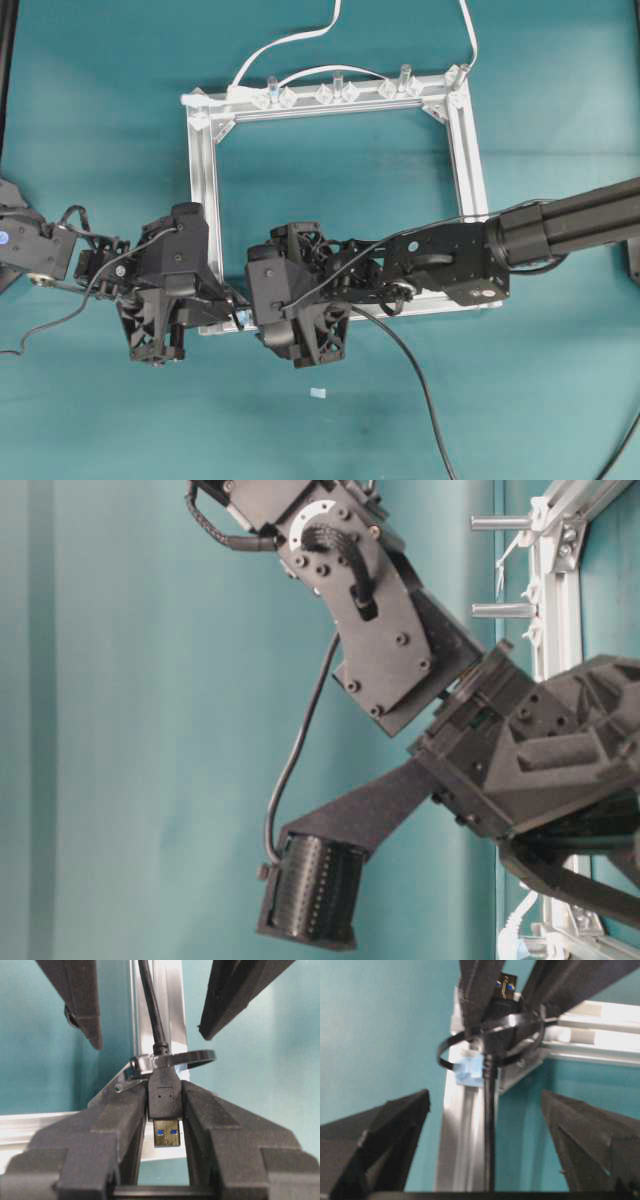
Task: Insert the wire through the string loop located on the left side.
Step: 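Pull the plug leftward with the left gripper, drawing cable through the loop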
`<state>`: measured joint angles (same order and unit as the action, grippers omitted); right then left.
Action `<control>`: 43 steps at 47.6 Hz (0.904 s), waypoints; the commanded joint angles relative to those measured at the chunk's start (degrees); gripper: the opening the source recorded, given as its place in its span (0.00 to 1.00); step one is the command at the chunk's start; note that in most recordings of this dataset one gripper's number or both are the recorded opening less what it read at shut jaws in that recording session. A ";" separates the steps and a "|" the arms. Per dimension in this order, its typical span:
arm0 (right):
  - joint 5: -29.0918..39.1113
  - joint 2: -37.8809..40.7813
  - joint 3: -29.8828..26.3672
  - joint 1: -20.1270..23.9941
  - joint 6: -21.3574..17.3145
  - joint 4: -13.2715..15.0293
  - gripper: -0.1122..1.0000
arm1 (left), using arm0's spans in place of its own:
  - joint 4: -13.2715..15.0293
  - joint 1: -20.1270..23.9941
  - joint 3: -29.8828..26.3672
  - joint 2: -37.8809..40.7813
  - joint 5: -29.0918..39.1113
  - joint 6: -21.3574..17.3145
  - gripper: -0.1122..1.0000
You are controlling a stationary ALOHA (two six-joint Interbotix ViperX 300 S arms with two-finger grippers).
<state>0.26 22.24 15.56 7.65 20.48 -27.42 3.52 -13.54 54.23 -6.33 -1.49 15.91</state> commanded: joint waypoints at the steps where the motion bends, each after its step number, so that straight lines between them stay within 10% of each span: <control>1: -0.44 -1.41 -0.62 0.18 0.09 0.18 0.95 | -0.09 -0.26 -1.23 -0.97 0.53 0.35 0.30; 43: -0.18 -5.45 3.69 0.18 0.09 2.46 0.95 | 0.09 -2.37 7.29 -17.67 17.84 0.88 0.30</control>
<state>0.26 19.42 19.86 7.65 20.57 -25.14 3.60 -15.03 61.70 -22.59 15.82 16.00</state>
